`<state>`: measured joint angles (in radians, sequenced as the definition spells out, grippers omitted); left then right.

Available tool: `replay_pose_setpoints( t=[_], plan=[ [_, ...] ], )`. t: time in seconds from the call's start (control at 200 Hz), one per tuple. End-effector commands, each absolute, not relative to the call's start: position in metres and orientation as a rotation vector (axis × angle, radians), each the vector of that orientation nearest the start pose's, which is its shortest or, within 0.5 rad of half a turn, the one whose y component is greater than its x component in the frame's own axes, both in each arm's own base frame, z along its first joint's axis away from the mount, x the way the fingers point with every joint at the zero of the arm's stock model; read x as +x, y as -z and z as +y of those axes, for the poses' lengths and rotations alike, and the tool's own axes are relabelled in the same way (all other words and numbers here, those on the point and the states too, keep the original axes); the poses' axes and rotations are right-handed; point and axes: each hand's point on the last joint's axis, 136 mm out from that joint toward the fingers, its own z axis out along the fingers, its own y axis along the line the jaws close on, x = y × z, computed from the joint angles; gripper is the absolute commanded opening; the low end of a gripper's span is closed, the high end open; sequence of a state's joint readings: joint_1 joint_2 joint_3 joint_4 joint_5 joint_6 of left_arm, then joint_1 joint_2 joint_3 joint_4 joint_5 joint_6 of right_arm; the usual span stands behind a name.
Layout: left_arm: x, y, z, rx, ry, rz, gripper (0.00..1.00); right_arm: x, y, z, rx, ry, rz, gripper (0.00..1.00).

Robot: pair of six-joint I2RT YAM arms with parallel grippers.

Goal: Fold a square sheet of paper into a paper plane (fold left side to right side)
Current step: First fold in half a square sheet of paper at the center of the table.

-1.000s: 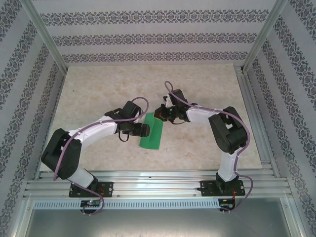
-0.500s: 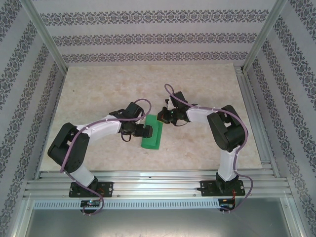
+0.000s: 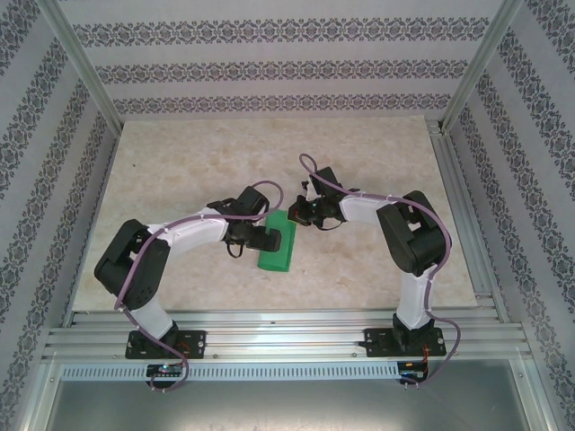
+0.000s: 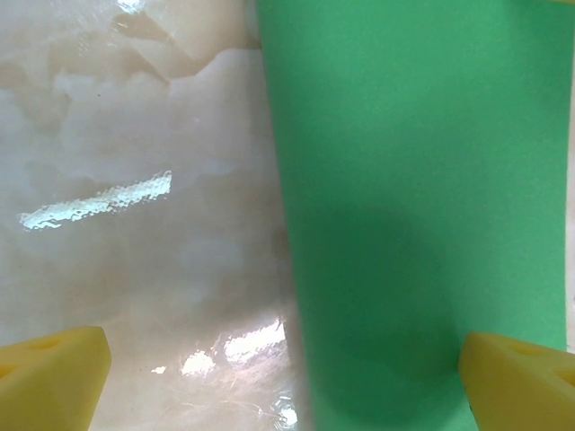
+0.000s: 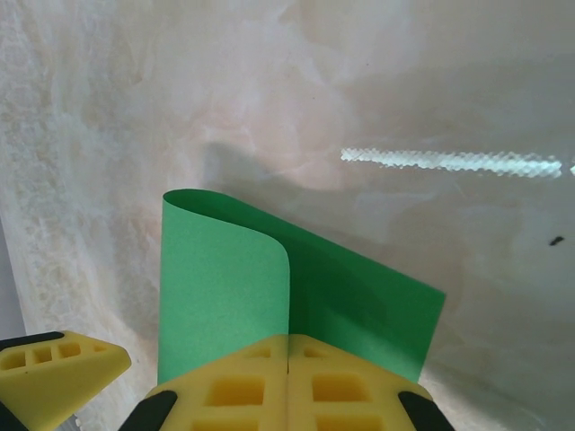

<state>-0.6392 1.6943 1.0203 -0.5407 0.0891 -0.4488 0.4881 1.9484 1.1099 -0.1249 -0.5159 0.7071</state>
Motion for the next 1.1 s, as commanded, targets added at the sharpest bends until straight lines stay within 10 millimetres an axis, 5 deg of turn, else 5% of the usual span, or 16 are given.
replay_pose_setpoints(
  t=[0.0,1.099],
  plan=[
    [0.286,-0.040,-0.234,0.353,0.314,2.843,1.00,0.368,-0.027,0.282,0.073,-1.025,2.737,0.00],
    [0.279,-0.022,-0.241,0.455,0.126,2.880,1.00,0.367,-0.020,0.273,0.088,-0.974,2.756,0.00]
  ],
)
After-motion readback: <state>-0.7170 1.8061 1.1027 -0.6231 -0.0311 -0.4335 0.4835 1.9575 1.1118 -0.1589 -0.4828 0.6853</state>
